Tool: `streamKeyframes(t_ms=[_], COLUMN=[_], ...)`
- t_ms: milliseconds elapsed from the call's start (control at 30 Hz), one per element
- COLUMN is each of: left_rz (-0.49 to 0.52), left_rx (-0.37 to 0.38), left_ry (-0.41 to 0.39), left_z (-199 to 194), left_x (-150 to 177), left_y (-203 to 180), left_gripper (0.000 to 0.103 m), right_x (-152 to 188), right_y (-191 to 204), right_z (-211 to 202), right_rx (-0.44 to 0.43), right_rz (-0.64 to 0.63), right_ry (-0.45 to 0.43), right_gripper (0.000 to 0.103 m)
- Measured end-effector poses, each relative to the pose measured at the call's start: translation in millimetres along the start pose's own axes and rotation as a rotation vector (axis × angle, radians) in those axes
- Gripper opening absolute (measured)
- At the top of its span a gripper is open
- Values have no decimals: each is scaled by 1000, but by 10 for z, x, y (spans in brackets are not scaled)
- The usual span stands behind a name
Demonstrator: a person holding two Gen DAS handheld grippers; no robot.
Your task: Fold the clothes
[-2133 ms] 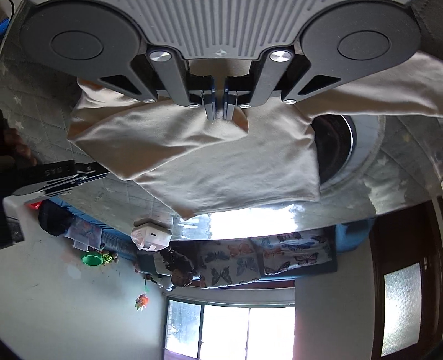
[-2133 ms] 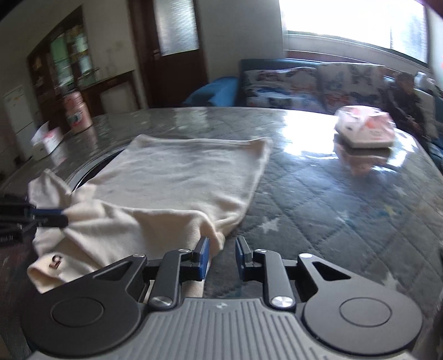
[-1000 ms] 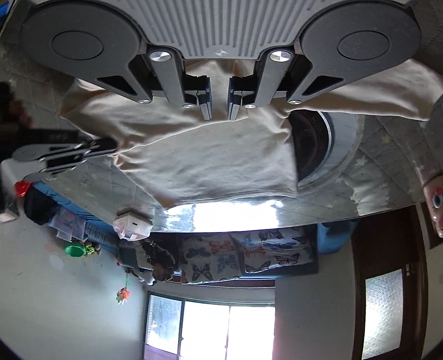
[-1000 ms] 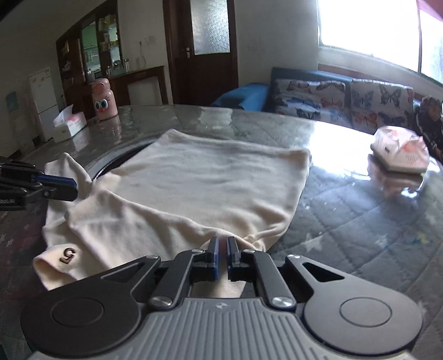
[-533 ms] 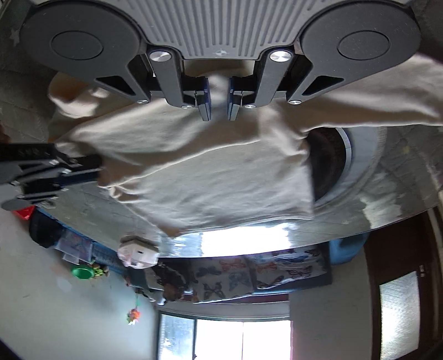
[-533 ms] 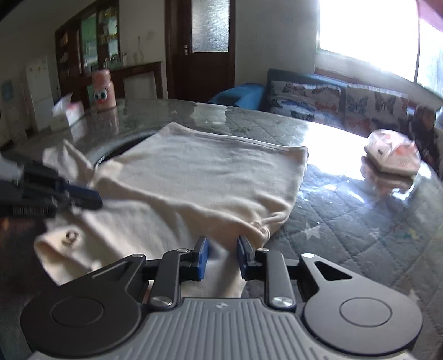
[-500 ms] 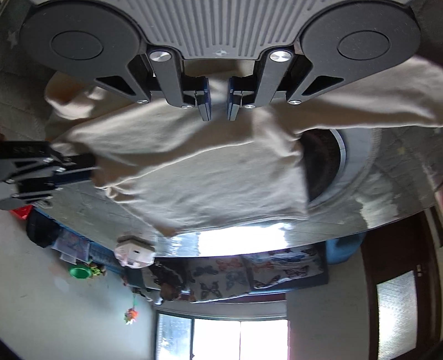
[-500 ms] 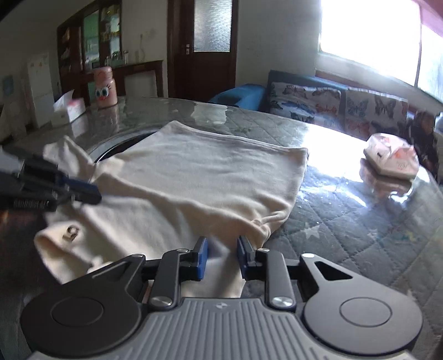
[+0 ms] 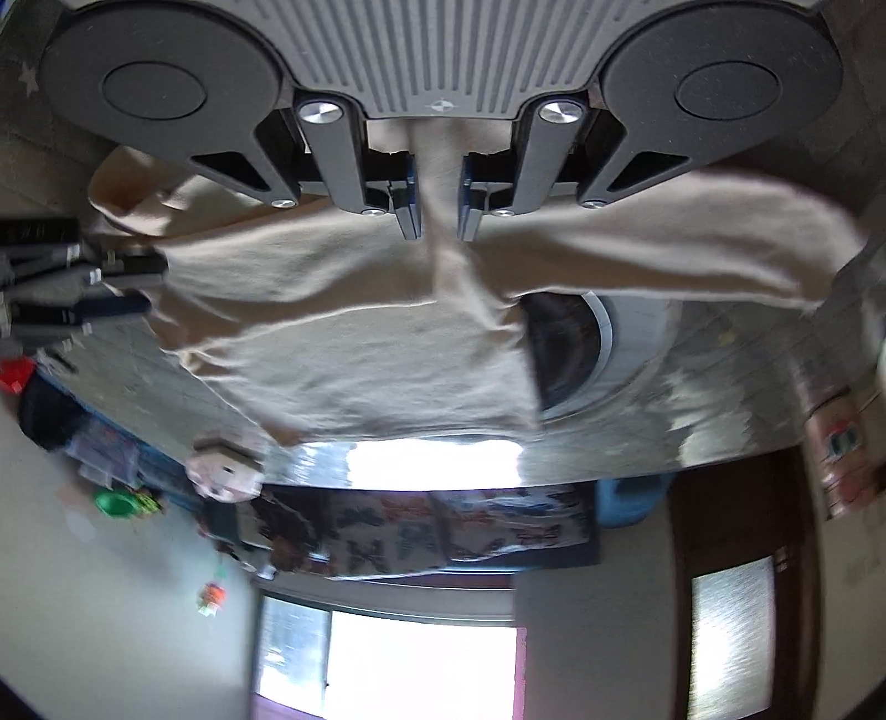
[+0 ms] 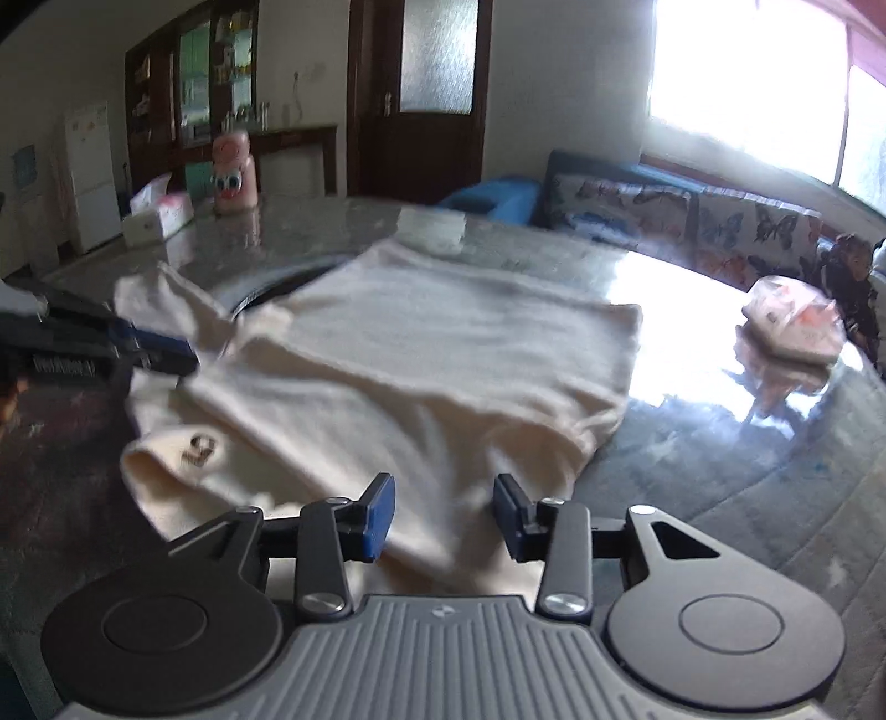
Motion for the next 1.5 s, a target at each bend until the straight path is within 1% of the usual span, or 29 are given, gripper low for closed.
streamKeyframes(t_ms=[67, 100, 167, 200, 300, 367, 533, 667, 767, 833, 867, 900, 933, 1000, 1067, 1100, 1167, 1233, 1367, 1500], left_rz=[-40, -62, -108, -130, -174, -204, -306, -389, -436, -449, -450, -452, -455, -466, -477, -482, -485, -456, -389, -319], left_rx=[-46, -72, -136, -171, -291, -368, -511, -565, -562, -561, -557, -552, -546, -538, -523, -501, -455, -407, -275, -128], left_ry=[3, 4, -8, -15, -44, -58, -64, -39, -30, -30, -30, -29, -26, -36, -52, -61, -82, -117, -177, -208], left_z=[-32, -50, -97, -123, -185, -211, -193, -116, -56, -22, -3, 19, 46, 56, 44, 25, -19, -88, -204, -278], left_x=[21, 27, 19, 13, -31, -61, -82, -41, -13, -6, -5, -3, 0, -5, -28, -60, -137, -275, -567, -813], left_y=[165, 270, 507, 629, 960, 1171, 1659, 1922, 2020, 2054, 2066, 2073, 2075, 2058, 2020, 1979, 1880, 1704, 1228, 662], left_gripper=[22, 26, 35, 41, 50, 51, 51, 49, 49, 43, 39, 32, 29, 17, 12, 9, 8, 8, 7, 7], right_x=[-13, -28, -49, -58, -84, -114, -149, -165, -162, -151, -141, -132, -123, -109, -97, -91, -81, -74, -51, -26], right_y=[60, 83, 127, 150, 198, 195, 204, 178, 161, 151, 146, 141, 136, 126, 103, 89, 58, 26, -28, -76], right_z=[-25, -42, -84, -106, -140, -110, -74, -66, -79, -93, -100, -107, -115, -134, -164, -180, -210, -226, -254, -292], right_rx=[5, 0, -7, -9, -14, -21, -33, -35, -32, -31, -29, -27, -26, -23, -18, -15, -10, -5, -2, 2], right_rz=[-14, -12, -12, -14, -10, -7, -12, -17, -15, -10, -8, -6, -3, 2, 11, 15, 25, 35, 58, 75], right_ry=[1, 0, -8, -12, -18, -15, -15, -18, -18, -18, -18, -18, -18, -19, -25, -29, -36, -42, -55, -72], right_gripper=[45, 48, 51, 52, 53, 53, 54, 54, 54, 54, 54, 54, 54, 54, 54, 54, 54, 54, 54, 54])
Point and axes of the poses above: each gripper's, at about its wrist camera, not at the fingertips, and z roughly the way its jaws point, y to its left, x to its underside, the point moved 7 cm from there along z, roughly the way its jaws point, and after that the axes turned 3 degrees about -x, right-handed, at the moved point
